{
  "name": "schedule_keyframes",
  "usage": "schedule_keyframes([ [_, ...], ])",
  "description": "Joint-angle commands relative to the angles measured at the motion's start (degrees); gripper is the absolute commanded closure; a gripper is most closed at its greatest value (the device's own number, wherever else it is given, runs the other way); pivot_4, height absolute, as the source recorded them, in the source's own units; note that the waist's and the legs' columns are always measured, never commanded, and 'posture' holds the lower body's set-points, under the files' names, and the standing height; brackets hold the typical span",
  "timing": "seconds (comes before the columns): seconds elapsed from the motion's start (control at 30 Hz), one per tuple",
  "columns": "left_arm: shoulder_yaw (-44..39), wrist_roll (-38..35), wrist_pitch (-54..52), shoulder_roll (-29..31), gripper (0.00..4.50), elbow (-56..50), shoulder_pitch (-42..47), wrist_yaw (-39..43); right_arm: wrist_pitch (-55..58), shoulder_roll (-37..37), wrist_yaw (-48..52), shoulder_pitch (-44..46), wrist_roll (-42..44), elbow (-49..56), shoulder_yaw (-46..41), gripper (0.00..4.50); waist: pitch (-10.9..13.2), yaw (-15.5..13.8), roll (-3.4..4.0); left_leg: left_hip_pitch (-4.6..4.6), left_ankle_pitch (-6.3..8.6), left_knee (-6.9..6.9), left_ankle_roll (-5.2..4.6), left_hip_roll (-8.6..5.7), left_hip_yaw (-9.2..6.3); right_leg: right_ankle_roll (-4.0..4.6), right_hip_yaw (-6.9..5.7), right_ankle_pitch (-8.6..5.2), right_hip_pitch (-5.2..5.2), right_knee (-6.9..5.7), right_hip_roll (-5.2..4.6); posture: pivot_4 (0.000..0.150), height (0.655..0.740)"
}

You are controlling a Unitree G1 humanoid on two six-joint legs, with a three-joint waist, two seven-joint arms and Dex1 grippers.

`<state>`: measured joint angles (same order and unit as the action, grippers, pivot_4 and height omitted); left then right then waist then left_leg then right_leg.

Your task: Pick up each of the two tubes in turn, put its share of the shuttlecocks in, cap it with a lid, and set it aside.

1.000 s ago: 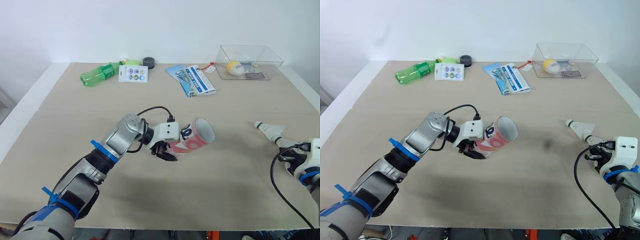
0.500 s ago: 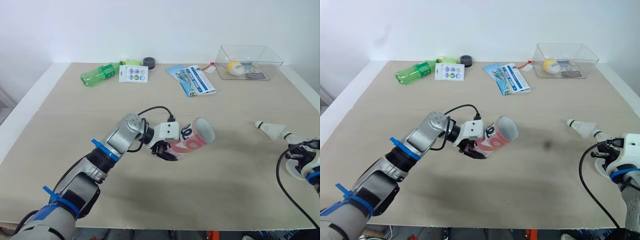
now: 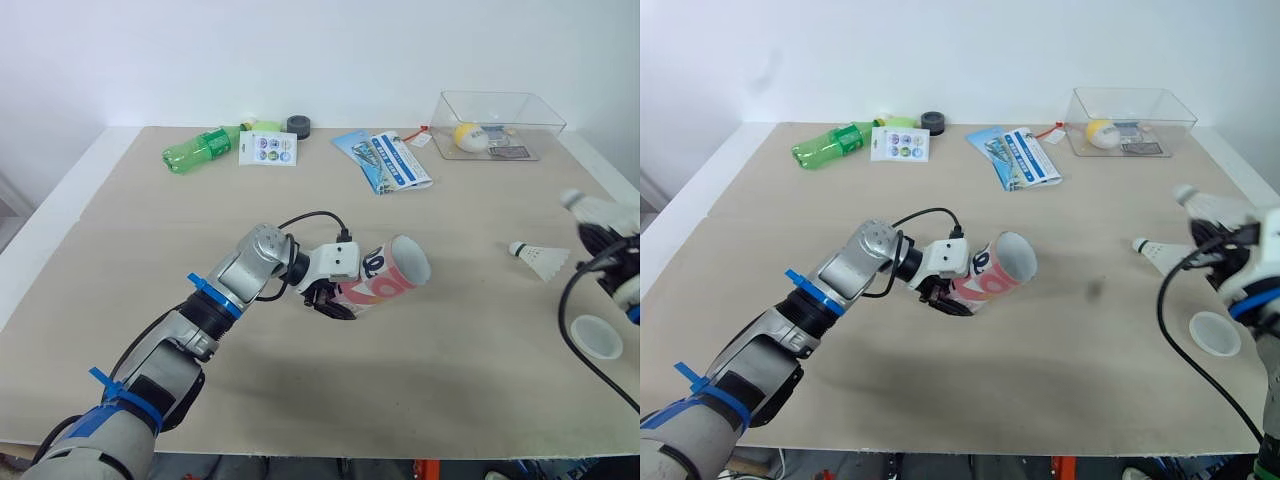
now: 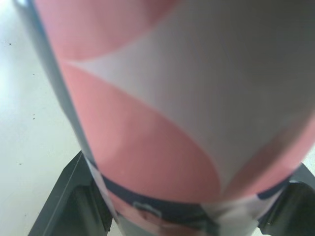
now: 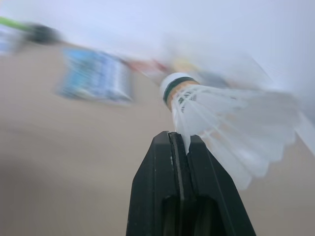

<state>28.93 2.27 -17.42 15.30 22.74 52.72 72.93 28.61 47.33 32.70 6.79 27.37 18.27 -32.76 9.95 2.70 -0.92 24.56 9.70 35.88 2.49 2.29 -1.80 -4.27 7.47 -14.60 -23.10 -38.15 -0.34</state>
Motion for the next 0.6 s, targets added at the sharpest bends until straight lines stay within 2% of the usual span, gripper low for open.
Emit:
schedule_keyframes([
  [0.03, -0.7, 0.6, -0.4, -0.3, 1.53, 2.3, 1.1, -1.0, -7.7, 5.8, 10.4, 2.6, -0.5, 3.6, 4.1, 4.48, 0.0, 0.0, -0.01, 0.03, 0.00, 0.02, 0.00, -0.04, -0.01, -0.02, 0.00, -0.01, 0.01, 0.02, -0.04, 0.150, 0.7400],
  [0.23, -1.8, 1.5, -1.1, -0.7, 1.53, 5.1, 2.7, -3.5, -20.3, 15.2, 26.8, 10.0, -3.9, 2.0, 14.5, 4.48, 0.1, 0.2, -0.09, 0.06, 0.00, 0.05, 0.00, -0.08, -0.01, -0.08, 0.02, 0.00, -0.03, 0.03, -0.07, 0.150, 0.7400],
  [0.37, -1.5, 1.8, -1.3, -0.7, 1.53, 5.9, 3.3, -4.0, -23.3, 19.4, 34.5, 14.6, -4.1, 0.4, 18.9, 4.48, 0.1, 0.2, -0.15, 0.08, 0.00, 0.03, 0.00, -0.07, 0.02, -0.07, 0.03, -0.02, -0.06, 0.04, -0.07, 0.150, 0.7400],
  [0.6, -1.3, 1.8, -2.0, -0.6, 1.53, 4.1, 2.5, -3.8, -32.9, 18.9, 39.1, 21.7, -12.3, -5.5, 27.9, 4.48, 0.1, 0.2, -0.15, 0.08, 0.00, 0.00, 0.00, -0.07, 0.03, -0.05, 0.03, -0.03, -0.11, 0.03, -0.07, 0.150, 0.7400],
])
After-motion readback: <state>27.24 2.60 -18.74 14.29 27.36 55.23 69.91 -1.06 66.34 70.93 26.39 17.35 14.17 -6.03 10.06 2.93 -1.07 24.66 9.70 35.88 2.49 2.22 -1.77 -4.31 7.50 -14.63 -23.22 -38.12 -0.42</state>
